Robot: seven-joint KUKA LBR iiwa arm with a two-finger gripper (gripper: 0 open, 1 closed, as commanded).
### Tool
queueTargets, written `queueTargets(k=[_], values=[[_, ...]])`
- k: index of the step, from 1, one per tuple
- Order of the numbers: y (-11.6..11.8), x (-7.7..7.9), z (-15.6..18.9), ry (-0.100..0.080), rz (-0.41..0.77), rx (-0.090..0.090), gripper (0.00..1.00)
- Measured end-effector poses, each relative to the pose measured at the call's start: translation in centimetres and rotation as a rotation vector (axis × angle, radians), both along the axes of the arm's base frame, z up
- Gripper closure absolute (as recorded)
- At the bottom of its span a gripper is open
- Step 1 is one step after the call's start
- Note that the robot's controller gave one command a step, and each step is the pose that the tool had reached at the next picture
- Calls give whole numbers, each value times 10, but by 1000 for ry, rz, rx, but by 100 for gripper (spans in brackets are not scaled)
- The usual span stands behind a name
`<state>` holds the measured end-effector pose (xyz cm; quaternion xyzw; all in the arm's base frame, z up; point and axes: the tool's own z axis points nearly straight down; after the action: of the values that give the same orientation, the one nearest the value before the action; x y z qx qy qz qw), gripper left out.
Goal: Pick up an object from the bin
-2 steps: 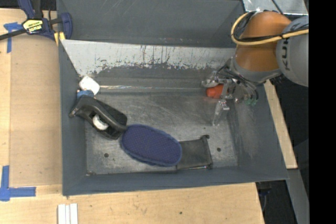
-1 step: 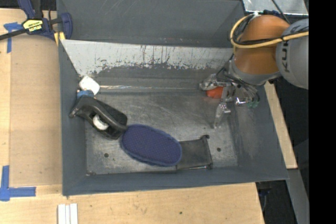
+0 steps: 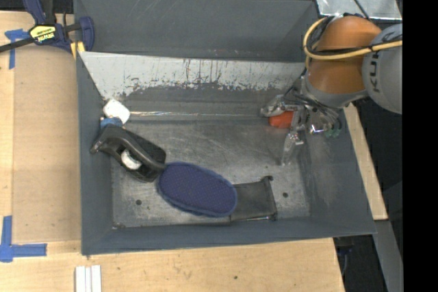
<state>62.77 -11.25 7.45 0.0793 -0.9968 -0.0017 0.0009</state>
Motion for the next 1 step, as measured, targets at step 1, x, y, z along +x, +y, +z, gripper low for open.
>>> queueTargets(k=[1], values=[[-3,0,-1,6,-92,12,0]])
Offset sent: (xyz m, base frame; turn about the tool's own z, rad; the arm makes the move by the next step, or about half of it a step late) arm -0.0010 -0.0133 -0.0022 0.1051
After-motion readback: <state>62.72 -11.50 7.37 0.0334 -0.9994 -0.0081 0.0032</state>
